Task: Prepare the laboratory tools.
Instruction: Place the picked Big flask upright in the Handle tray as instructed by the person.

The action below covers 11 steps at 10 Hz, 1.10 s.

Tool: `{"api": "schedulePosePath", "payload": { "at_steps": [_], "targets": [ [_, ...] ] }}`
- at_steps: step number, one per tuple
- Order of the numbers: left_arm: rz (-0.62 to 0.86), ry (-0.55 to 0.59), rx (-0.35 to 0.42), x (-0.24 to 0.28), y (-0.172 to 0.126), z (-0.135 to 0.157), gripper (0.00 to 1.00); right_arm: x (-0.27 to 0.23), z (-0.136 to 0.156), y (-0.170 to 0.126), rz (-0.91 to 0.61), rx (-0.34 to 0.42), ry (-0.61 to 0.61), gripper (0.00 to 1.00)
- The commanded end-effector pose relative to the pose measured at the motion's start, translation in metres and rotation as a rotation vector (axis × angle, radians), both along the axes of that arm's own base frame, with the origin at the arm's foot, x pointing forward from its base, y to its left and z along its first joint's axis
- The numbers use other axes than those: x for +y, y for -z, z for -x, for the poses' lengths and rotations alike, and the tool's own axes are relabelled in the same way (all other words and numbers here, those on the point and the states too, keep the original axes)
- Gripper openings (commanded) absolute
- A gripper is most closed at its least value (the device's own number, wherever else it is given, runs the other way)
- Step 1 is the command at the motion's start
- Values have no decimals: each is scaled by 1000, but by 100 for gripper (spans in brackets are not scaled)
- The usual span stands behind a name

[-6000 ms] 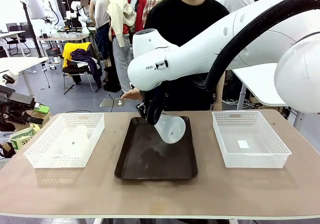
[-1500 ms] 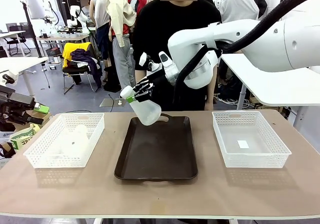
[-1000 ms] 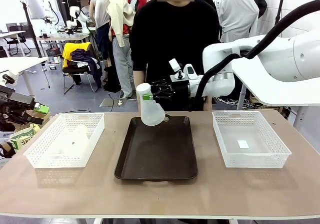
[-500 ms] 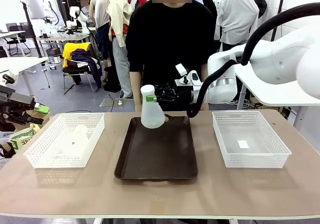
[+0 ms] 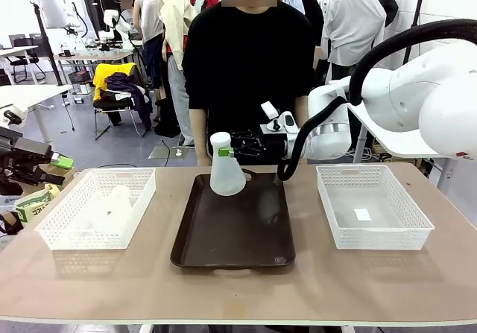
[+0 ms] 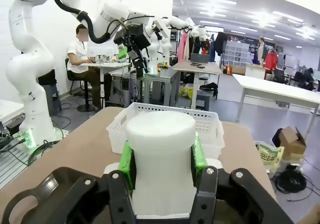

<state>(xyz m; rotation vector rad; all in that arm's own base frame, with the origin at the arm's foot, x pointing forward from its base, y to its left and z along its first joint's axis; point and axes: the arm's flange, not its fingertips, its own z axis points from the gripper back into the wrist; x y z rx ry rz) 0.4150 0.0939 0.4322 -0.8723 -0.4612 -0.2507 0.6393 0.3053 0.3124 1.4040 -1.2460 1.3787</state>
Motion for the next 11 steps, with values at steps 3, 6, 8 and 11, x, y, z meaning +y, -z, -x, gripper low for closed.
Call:
{"api": "schedulePosePath", "payload": {
  "at_steps": [3, 6, 8, 11],
  "targets": [
    [17, 2, -7, 0, -1, 0, 100, -2, -10, 19, -37, 31, 24, 0],
    [17, 2, -7, 0, -1, 0, 100, -3, -13, 27, -19, 62, 29, 0],
    [17, 2, -7, 0, -1, 0, 100, -4, -13, 30, -9, 76, 33, 25],
    [17, 2, -7, 0, -1, 0, 100, -5, -13, 32, 15, 86, 49, 80]
  ]
}}
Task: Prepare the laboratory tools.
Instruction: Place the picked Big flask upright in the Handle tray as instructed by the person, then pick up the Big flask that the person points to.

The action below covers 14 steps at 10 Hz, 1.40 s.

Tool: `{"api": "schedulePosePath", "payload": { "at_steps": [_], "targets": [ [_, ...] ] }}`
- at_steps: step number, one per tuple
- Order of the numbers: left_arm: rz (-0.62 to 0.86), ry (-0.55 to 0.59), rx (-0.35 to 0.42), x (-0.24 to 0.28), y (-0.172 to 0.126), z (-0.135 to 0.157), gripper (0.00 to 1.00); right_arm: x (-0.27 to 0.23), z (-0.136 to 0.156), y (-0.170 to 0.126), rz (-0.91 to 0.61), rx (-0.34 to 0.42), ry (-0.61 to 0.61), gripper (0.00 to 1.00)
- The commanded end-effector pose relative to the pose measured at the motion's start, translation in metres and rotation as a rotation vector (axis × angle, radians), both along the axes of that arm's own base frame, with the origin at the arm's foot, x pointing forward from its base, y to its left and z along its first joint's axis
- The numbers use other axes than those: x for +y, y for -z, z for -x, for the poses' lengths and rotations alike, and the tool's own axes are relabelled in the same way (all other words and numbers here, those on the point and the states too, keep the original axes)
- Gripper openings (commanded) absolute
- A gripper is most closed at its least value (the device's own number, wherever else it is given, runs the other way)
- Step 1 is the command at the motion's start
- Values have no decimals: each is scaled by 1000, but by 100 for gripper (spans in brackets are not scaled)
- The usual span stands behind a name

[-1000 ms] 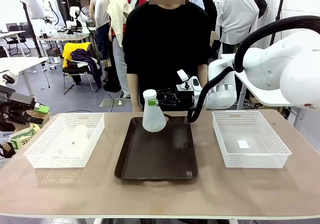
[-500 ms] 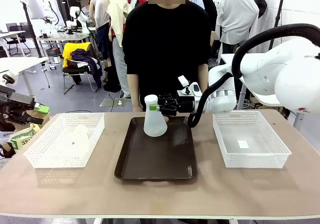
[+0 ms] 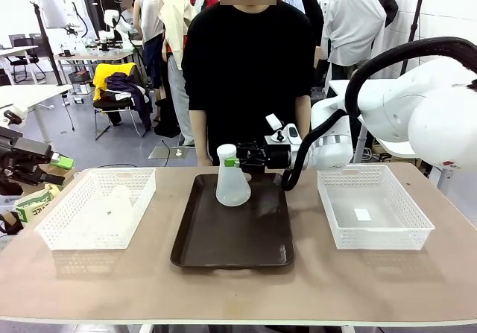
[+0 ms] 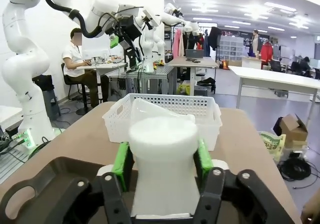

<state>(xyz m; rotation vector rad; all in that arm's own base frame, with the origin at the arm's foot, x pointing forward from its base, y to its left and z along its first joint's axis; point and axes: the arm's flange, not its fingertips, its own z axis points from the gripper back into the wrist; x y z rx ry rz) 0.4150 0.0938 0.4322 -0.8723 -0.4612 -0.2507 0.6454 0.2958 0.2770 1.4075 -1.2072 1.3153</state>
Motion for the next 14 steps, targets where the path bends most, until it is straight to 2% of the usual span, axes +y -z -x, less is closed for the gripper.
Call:
{"api": "schedulePosePath", "payload": {
  "at_steps": [1, 8, 9, 14],
  "targets": [
    [17, 2, -7, 1, -1, 0, 100, 5, -6, -5, 11, 23, 29, 98],
    [17, 2, -7, 1, -1, 0, 100, -1, 1, -12, 108, 102, 101, 100],
    [17, 2, -7, 1, -1, 0, 100, 0, -6, -7, 72, 56, 51, 100],
    [17, 2, -7, 1, -1, 0, 100, 0, -6, -7, 72, 56, 51, 100]
  ]
}}
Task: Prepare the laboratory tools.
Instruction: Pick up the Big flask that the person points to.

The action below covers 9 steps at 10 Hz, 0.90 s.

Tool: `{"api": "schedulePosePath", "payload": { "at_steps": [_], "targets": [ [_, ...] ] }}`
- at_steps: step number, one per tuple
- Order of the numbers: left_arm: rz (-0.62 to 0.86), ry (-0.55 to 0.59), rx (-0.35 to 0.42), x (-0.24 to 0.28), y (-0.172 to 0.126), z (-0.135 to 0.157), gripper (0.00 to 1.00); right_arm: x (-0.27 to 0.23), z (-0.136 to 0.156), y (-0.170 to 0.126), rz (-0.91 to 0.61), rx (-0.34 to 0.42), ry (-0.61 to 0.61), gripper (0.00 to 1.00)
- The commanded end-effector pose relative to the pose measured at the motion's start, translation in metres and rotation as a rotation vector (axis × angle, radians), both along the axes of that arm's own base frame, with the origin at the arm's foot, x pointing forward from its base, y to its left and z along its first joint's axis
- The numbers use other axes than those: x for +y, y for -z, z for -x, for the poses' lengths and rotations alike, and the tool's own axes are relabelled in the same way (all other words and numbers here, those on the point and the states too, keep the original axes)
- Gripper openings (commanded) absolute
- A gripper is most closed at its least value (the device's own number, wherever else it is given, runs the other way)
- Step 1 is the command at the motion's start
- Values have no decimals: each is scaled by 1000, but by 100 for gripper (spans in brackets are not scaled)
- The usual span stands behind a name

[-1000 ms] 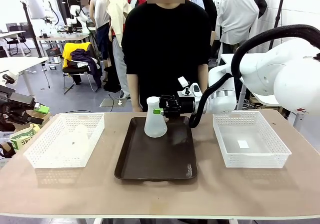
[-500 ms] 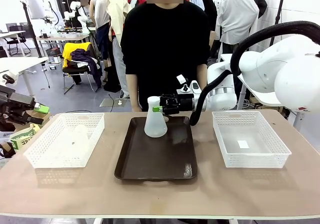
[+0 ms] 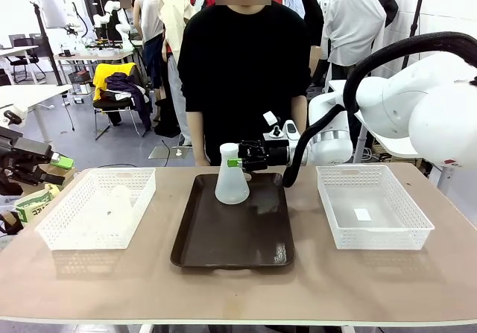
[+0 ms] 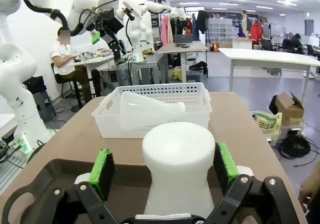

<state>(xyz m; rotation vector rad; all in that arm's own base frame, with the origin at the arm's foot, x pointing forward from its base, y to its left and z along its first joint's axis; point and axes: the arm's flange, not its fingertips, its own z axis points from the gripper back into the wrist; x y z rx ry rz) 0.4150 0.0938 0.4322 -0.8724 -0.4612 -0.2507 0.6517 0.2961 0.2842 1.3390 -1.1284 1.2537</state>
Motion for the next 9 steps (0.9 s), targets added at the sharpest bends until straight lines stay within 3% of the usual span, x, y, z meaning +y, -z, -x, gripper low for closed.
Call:
{"api": "schedulePosePath", "payload": {
  "at_steps": [1, 5, 6, 9],
  "targets": [
    [17, 2, -7, 1, -1, 0, 100, 0, 0, 1, -10, -12, -6, 100],
    [17, 2, -7, 1, -1, 0, 100, 0, 0, 0, 0, 0, -1, 100],
    [17, 2, -7, 1, -1, 0, 100, -1, -2, -10, 65, -15, 9, 100],
    [17, 2, -7, 1, -1, 0, 100, -14, 0, -28, 118, 32, 24, 100]
  ]
}}
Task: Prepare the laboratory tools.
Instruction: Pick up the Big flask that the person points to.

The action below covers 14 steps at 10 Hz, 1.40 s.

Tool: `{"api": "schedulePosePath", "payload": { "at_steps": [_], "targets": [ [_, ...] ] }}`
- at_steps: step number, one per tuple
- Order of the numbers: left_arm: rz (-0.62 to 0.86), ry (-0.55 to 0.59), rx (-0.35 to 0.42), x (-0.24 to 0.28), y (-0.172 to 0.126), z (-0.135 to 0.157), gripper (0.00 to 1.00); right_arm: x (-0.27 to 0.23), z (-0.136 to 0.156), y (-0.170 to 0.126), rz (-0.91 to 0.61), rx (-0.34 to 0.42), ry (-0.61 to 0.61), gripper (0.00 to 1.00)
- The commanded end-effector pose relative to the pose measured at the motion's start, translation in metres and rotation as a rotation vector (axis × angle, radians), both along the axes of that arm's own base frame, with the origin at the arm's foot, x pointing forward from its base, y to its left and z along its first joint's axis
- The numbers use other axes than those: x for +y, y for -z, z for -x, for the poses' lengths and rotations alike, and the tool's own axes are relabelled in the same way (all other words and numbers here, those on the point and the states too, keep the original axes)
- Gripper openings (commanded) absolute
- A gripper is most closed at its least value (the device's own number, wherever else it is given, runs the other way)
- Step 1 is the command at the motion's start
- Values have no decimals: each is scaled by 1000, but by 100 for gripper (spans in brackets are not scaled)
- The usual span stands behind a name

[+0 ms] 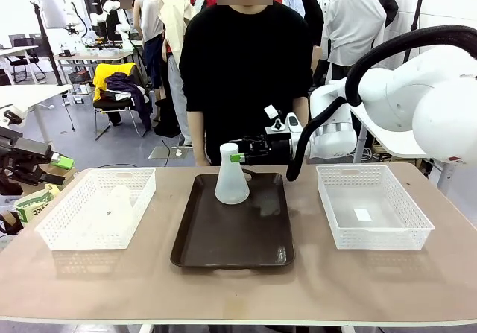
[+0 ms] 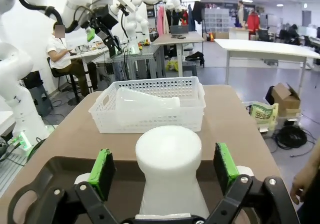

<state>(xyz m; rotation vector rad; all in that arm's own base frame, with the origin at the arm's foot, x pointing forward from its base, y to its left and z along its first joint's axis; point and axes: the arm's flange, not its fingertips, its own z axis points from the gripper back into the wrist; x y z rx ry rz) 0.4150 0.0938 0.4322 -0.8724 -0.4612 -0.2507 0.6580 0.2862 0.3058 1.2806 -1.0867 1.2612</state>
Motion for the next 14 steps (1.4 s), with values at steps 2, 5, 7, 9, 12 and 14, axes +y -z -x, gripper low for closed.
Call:
{"api": "schedulePosePath", "payload": {
  "at_steps": [2, 5, 7, 9, 12, 14],
  "targets": [
    [17, 2, -7, 1, -1, 0, 100, -18, 11, -15, 105, 46, 50, 100],
    [17, 2, -7, 1, -1, 0, 100, -70, 31, -37, 225, 74, 245, 100],
    [17, 2, -7, 1, -1, 0, 100, -98, 58, -59, 334, 67, 353, 100],
    [17, 2, -7, 1, -1, 0, 100, -125, 88, -77, 385, 37, 480, 100],
    [17, 2, -7, 1, -1, 0, 100, -167, 145, -96, 404, 34, 681, 100],
    [17, 2, -7, 1, -1, 0, 100, -197, 176, -101, 349, 12, 789, 100]
  ]
}}
